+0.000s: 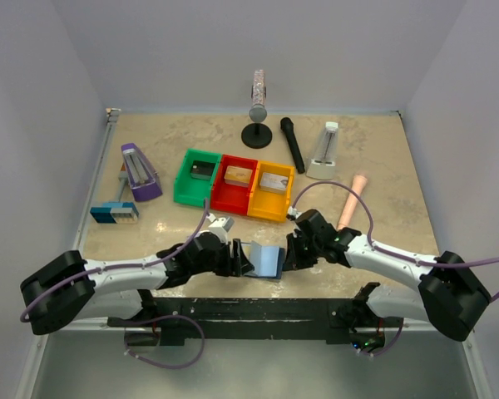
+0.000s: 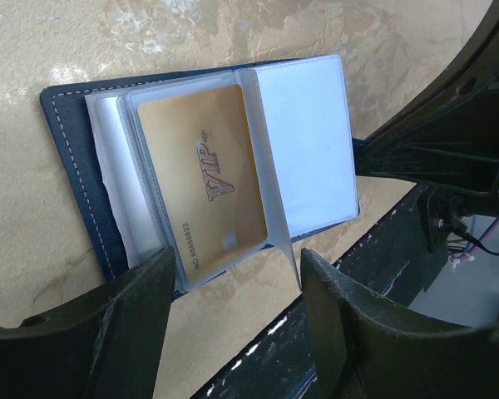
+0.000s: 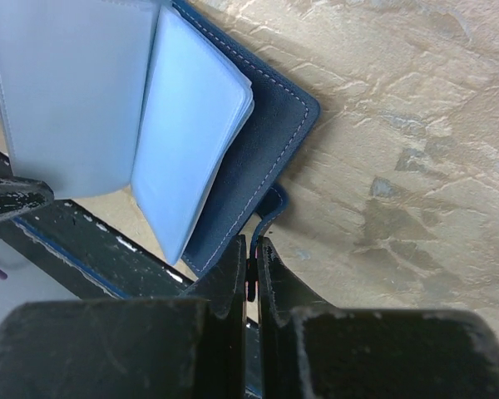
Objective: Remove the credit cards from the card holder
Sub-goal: Remove the credit card from the card holder.
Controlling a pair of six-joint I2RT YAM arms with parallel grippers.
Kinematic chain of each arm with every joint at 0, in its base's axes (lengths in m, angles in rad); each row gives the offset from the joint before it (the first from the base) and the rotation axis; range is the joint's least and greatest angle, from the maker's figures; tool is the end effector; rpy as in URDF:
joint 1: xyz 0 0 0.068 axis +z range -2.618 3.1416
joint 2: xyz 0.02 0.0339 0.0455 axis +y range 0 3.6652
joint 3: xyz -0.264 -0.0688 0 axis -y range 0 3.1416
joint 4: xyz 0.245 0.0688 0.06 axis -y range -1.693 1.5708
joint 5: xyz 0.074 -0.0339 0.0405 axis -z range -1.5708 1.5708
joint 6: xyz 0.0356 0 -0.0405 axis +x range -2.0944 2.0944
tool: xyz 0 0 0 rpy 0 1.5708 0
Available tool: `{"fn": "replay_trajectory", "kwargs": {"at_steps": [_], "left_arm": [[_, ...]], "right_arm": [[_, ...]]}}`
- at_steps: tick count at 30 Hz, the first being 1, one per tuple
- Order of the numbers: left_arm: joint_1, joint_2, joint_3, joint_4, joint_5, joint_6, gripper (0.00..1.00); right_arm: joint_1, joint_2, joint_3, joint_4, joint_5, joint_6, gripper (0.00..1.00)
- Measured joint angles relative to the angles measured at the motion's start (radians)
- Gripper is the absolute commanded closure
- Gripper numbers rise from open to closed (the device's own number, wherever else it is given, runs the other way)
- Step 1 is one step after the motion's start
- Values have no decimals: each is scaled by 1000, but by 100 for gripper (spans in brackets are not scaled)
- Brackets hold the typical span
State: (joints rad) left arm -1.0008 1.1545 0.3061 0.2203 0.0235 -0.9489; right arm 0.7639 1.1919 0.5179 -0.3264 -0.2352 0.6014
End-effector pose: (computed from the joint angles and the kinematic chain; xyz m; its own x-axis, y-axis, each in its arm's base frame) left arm 0.1120 -0.1763 0.1464 -0.8772 -0.1373 -0.4602 0.2386 0.7071 -0.6657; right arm 0.1458 0.1512 0.1613 -0.9332 -0.1320 -0.3342 -0.2857 0.8367 0.4672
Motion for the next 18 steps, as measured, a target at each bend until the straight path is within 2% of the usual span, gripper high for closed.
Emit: {"fn": "replay_trajectory", "kwargs": {"at_steps": [9, 18], "left_arm": [[-10, 26, 27, -10, 1, 18, 35], [-11, -27, 43, -32, -10, 31, 35]], "right_arm": [[0, 0, 0, -11, 1, -3, 100], [0, -1, 0, -10, 0, -3, 100]]}}
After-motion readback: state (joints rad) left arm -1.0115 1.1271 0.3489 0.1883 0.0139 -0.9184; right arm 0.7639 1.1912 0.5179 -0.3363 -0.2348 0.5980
